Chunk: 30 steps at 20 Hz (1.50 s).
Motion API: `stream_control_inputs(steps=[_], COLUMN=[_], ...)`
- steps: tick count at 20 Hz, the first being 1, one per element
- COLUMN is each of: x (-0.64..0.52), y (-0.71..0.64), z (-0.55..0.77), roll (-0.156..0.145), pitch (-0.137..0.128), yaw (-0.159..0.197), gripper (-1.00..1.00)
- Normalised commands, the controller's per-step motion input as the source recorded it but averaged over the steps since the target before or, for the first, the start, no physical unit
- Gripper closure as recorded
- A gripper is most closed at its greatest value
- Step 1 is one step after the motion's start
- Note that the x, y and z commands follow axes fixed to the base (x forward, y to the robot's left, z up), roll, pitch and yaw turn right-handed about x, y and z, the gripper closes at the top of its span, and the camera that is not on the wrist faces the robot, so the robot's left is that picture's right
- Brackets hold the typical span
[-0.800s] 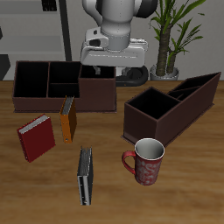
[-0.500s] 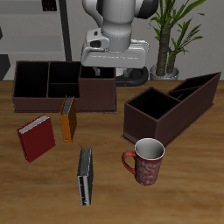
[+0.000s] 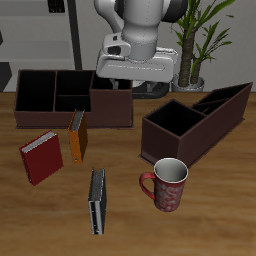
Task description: Place the red mug into the left desk caddy's right compartment
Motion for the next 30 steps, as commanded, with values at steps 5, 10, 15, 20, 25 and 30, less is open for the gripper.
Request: stream_control_inputs(steps=[5, 10, 15, 20, 25, 30], x=[0.29, 0.39, 0.33, 0.29, 0.17, 0.12], y=[0.17, 0.14, 0.14, 0.05, 0.06, 0.07], z=[0.09, 0.0, -0.13, -0.25, -0.28, -0.25], roll=[0.016, 0.029, 0.016, 0.01, -0.013, -0.017], pitch=[-0.025, -0.021, -0.018, -0.016, -0.036, -0.012], yaw=[0.012, 0.003, -0.01, -0.022, -0.059, -0.063], gripper=[-1.0, -1.0, -1.0, -1.0, -1.0, -1.0])
